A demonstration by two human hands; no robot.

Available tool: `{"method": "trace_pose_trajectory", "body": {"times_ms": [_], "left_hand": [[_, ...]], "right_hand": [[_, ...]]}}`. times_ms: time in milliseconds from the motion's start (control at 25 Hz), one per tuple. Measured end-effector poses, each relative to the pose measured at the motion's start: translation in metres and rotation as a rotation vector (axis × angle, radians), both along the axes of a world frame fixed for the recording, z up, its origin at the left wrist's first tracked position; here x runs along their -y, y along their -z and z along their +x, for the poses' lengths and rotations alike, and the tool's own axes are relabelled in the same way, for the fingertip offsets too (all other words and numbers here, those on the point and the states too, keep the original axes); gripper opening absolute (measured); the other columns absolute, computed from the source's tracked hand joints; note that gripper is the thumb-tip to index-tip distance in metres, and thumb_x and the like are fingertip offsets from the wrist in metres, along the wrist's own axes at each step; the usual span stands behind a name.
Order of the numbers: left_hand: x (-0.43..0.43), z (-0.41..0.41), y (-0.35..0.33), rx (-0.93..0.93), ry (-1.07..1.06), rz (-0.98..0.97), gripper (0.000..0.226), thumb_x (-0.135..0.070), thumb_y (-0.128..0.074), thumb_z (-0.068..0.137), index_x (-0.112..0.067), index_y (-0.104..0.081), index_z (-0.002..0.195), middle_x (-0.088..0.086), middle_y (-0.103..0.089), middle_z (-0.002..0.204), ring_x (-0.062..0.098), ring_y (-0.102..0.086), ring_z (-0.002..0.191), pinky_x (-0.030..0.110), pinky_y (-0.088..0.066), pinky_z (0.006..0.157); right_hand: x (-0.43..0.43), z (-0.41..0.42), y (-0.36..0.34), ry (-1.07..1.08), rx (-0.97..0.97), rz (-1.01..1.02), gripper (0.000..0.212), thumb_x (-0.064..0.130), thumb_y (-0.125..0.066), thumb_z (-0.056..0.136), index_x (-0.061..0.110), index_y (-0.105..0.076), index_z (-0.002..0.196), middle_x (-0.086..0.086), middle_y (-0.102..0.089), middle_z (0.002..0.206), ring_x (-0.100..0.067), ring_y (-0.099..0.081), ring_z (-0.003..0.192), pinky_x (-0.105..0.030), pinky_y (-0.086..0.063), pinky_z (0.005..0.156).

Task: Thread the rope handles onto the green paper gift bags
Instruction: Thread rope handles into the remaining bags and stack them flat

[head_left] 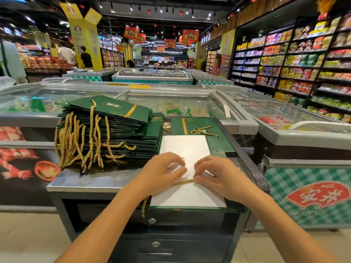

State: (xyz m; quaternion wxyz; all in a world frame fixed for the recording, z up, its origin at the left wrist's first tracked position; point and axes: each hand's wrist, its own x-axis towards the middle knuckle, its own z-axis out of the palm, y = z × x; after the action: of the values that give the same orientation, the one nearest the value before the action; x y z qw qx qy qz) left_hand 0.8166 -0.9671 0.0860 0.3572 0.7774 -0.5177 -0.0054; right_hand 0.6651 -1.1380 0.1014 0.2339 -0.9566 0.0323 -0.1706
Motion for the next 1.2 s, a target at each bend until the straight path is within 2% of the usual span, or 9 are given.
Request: {"method": "trace_pose_trajectory", "body": {"times_ms": [120,160,360,560,680,840,1000,1120,1200], "left_hand": [[-0.024,0.004,-0.005,-0.094,0.042,0.068,0.022,-0.047,-0.076,0.084,-0.034,-0.073,0.102,-0.025,-0.064,0.120,-0.012,-0.054,0.114,0.010,-0.041,0.095],[-0.032,0.007,-0.006,-0.104,0.039,0.076,0.022,-0.046,-0.079,0.082,-0.036,-0.074,0.101,-0.026,-0.063,0.120,-0.014,-0.053,0.115,0.007,-0.037,0.093],[-0.050,0.015,-0.007,-0.118,0.025,0.066,0.015,-0.036,-0.077,0.086,-0.035,-0.076,0.101,-0.025,-0.064,0.120,-0.011,-0.056,0.114,0.016,-0.041,0.099],[-0.060,0.015,-0.013,-0.108,0.000,0.103,0.022,-0.035,-0.077,0.085,-0.041,-0.071,0.106,-0.026,-0.060,0.117,-0.007,-0.056,0.109,0.012,-0.044,0.090],[-0.069,0.020,-0.018,-0.110,0.014,0.195,0.031,-0.039,-0.078,0.081,-0.045,-0.068,0.110,-0.029,-0.058,0.121,-0.005,-0.055,0.113,0.014,-0.044,0.092],[-0.073,0.019,-0.016,-0.144,0.021,0.158,0.021,-0.036,-0.081,0.081,-0.039,-0.074,0.101,-0.028,-0.061,0.123,-0.009,-0.057,0.114,0.013,-0.047,0.094],[-0.067,0.013,-0.011,-0.129,-0.031,0.058,0.008,-0.022,-0.077,0.085,-0.030,-0.076,0.089,-0.020,-0.066,0.112,-0.002,-0.062,0.103,0.017,-0.052,0.088],[-0.059,0.005,-0.008,-0.022,-0.092,0.023,0.013,-0.018,-0.073,0.087,-0.030,-0.071,0.083,-0.019,-0.067,0.100,-0.004,-0.060,0.096,0.015,-0.049,0.083],[-0.055,0.001,-0.006,0.029,-0.131,0.004,0.015,-0.017,-0.071,0.087,-0.031,-0.067,0.083,-0.017,-0.067,0.089,-0.002,-0.058,0.090,0.013,-0.046,0.076]], "right_hand": [[0.006,0.003,0.007,0.117,0.109,-0.047,0.009,0.026,-0.074,0.091,0.017,-0.077,0.092,0.007,-0.069,0.096,-0.007,-0.059,0.092,-0.032,-0.049,0.086],[0.010,0.003,0.008,0.173,0.133,-0.068,0.008,0.025,-0.073,0.092,0.018,-0.075,0.090,0.008,-0.067,0.091,-0.008,-0.057,0.088,-0.035,-0.049,0.084],[0.021,-0.004,0.003,0.403,0.158,-0.076,0.014,0.022,-0.074,0.084,0.022,-0.064,0.073,0.008,-0.060,0.081,-0.019,-0.055,0.081,-0.047,-0.047,0.082],[0.031,-0.013,0.000,0.412,0.101,-0.025,0.012,0.027,-0.073,0.084,0.024,-0.064,0.078,0.005,-0.062,0.091,-0.021,-0.056,0.093,-0.040,-0.045,0.084],[0.033,-0.017,0.002,0.399,0.081,0.005,0.010,0.024,-0.074,0.085,0.020,-0.066,0.081,0.002,-0.063,0.099,-0.020,-0.056,0.097,-0.033,-0.041,0.082],[0.033,-0.018,0.005,0.378,0.103,0.013,0.009,0.022,-0.075,0.084,0.019,-0.067,0.081,0.002,-0.063,0.098,-0.020,-0.057,0.094,-0.032,-0.042,0.082],[0.036,-0.019,0.005,0.340,0.099,0.042,0.008,0.026,-0.073,0.085,0.024,-0.067,0.081,0.007,-0.063,0.099,-0.014,-0.057,0.096,-0.032,-0.044,0.084],[0.038,-0.022,0.002,0.365,0.129,0.177,0.012,0.035,-0.072,0.088,0.025,-0.069,0.082,0.012,-0.067,0.096,-0.003,-0.059,0.093,-0.028,-0.045,0.079],[0.040,-0.022,0.000,0.383,0.140,0.259,0.015,0.039,-0.071,0.089,0.025,-0.070,0.083,0.013,-0.070,0.091,-0.003,-0.063,0.088,-0.028,-0.047,0.076]]}}
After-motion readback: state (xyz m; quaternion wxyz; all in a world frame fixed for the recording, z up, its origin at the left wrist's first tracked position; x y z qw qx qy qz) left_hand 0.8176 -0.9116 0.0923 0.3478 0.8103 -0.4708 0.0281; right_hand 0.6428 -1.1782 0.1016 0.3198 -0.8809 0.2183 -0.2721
